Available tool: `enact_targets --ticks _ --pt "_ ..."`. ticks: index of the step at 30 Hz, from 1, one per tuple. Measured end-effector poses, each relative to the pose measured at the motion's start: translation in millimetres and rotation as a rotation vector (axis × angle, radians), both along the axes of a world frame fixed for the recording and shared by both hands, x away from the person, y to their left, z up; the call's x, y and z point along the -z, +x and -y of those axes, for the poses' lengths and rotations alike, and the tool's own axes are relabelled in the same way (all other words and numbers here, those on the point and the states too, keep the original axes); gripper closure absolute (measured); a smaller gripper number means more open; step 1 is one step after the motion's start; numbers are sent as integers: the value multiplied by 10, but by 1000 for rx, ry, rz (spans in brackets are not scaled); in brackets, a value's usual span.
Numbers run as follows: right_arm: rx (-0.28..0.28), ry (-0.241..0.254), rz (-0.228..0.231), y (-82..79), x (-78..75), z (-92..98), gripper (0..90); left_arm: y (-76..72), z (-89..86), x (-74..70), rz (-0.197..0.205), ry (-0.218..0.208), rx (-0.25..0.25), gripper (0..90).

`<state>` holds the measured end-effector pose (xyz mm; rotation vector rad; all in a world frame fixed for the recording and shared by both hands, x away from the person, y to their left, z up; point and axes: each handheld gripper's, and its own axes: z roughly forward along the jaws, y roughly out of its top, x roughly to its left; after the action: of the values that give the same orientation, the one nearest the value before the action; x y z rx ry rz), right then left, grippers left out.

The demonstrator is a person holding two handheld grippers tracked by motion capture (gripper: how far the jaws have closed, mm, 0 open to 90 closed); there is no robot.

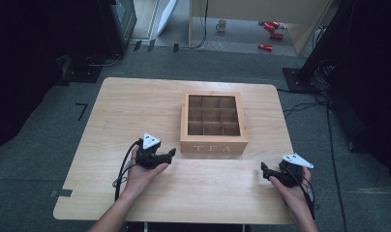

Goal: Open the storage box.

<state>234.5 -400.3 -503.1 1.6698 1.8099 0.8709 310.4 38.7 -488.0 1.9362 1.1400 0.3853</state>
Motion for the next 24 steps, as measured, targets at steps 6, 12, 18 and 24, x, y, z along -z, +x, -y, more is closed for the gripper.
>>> enact_targets --ticks 6,12,18,24 --pt "-26 16 23 48 -86 -63 134 13 130 2 4 -22 29 385" --pt "-44 21 34 99 -145 -128 135 18 205 -13 9 -34 51 421" --pt "-67 48 49 173 -203 -222 140 43 265 -34 13 -61 74 559" --pt "-113 72 90 279 -248 -395 167 71 291 -71 9 -69 103 640"
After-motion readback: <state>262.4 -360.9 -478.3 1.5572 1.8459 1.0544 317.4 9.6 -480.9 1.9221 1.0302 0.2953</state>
